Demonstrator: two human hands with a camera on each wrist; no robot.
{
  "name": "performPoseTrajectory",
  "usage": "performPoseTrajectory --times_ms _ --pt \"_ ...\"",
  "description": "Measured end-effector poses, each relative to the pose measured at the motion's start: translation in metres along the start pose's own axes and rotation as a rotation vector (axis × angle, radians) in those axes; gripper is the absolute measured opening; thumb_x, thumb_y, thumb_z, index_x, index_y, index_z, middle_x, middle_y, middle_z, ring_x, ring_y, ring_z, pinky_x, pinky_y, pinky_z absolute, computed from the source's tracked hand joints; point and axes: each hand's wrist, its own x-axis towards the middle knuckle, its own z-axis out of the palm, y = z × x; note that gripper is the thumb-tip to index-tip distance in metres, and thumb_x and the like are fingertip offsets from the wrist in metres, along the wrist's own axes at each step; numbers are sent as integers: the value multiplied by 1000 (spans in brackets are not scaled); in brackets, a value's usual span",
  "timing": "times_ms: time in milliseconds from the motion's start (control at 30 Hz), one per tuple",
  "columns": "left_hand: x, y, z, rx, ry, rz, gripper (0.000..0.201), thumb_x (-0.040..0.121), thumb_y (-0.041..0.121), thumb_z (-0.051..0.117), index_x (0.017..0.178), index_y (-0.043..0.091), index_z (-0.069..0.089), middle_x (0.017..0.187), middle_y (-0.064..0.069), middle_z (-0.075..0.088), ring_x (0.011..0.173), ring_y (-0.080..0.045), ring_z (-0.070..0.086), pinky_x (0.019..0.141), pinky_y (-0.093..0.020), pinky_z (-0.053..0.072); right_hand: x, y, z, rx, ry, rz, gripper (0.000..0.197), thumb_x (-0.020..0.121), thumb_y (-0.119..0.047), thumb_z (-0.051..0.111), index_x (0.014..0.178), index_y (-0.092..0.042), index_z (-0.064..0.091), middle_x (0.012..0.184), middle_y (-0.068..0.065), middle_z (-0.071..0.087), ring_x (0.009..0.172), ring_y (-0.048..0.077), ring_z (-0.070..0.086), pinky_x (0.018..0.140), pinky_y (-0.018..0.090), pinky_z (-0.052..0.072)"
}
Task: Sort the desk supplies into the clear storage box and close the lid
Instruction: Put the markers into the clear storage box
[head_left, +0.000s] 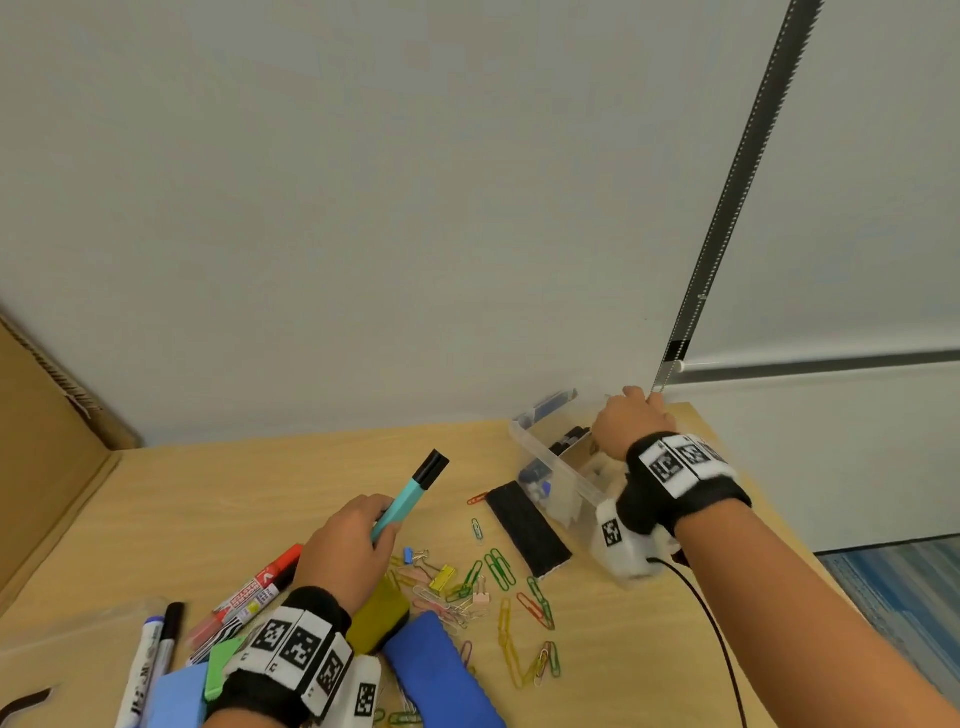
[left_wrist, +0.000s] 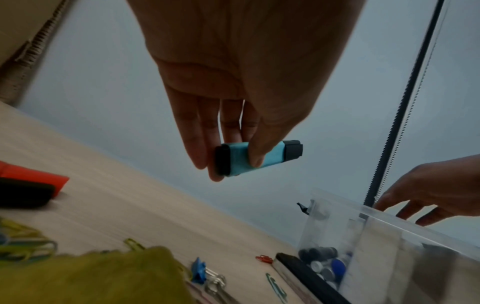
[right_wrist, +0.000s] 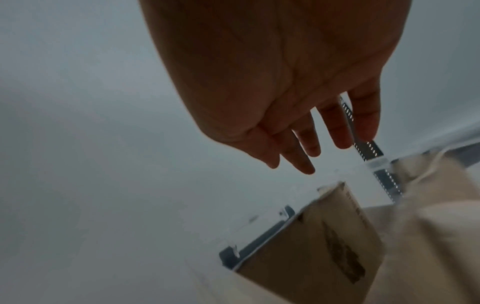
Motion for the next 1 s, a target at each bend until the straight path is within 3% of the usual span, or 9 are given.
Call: performPoseTrajectory --times_ms 100,267,400,500,633,733,833,900,1000 --pt "-1 18 7 -44 -5 59 31 95 27 51 124 19 57 108 3 62 91 -13 60 76 -26 51 -22 37 10 98 109 -43 43 95 -24 38 135 -11 45 156 9 18 140 34 18 112 48 22" --pt "15 84 22 -121 71 203 30 96 31 47 124 23 54 99 12 53 81 -2 53 66 -11 41 -31 78 51 82 170 25 67 98 -46 24 151 -7 10 160 15 -1 147 35 0 120 47 8" --pt "44 131 43 -122 104 274 37 97 30 45 133 23 47 109 10 48 94 -5 51 86 -22 50 -31 83 68 70 248 38 75 96 -50 24 151 -2 5 159 16 1 147 32 0 120 45 4" --pt "77 154 62 88 81 339 37 95 21 50 132 18 48 117 0 49 101 -15 49 92 -29 48 -32 80 68 54 259 30 76 95 -51 27 150 -2 8 159 17 2 147 32 -1 120 45 2" --pt "116 177 79 436 -58 373 32 90 8 52 122 9 57 118 -9 52 107 -27 49 92 -36 42 -33 79 66 35 264 29 78 92 -53 28 150 -5 11 159 17 2 147 33 -1 120 46 3" --pt "139 190 87 486 -273 239 27 94 12 46 112 8 66 116 -10 62 104 -30 59 89 -37 47 -34 77 65 27 255 32 79 91 -54 28 151 -6 12 159 18 0 147 33 -3 120 47 -1" --pt "154 199 95 482 -501 150 32 99 20 40 118 8 64 122 -9 63 112 -28 58 98 -38 47 -34 76 64 22 254 33 79 90 -54 27 151 -7 12 159 18 -1 147 34 -5 119 48 -4" --pt "157 199 96 511 -559 141 36 100 24 36 118 7 63 124 -10 62 114 -29 57 101 -40 45 -35 77 64 12 250 33 79 90 -54 28 151 -7 12 159 18 -1 147 34 -5 119 49 -5" --pt "156 195 94 484 -540 176 40 101 26 31 110 6 65 116 -13 64 107 -30 59 98 -42 46 -35 77 63 6 247 35 79 90 -54 28 151 -7 12 159 18 -1 147 34 -5 118 49 -6"
